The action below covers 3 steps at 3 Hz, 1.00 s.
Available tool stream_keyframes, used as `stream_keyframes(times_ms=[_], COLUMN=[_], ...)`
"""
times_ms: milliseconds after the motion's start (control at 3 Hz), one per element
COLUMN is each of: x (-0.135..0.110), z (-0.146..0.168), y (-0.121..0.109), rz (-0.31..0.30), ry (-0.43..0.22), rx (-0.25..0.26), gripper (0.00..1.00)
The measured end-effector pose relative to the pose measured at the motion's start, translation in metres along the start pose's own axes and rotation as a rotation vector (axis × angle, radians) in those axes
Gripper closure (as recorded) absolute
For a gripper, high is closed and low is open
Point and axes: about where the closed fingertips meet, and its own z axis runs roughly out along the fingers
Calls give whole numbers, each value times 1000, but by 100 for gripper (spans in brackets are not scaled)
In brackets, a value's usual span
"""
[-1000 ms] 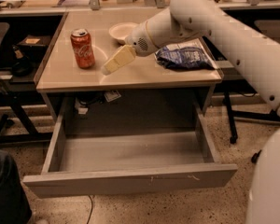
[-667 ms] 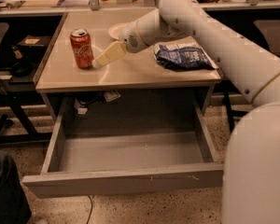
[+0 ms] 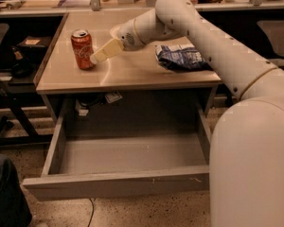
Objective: Place coke can into top drawer
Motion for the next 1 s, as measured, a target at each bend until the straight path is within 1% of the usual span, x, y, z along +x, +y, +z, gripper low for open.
stream_keyframes(times_ms=[333,667,1000], x=[3,-9,-37], z=[15,43,61], y=[0,-3,-2], rz=[17,15,-18], ry=[-36,-74,-110], rx=[-18,-52,-77], gripper=[0,0,0])
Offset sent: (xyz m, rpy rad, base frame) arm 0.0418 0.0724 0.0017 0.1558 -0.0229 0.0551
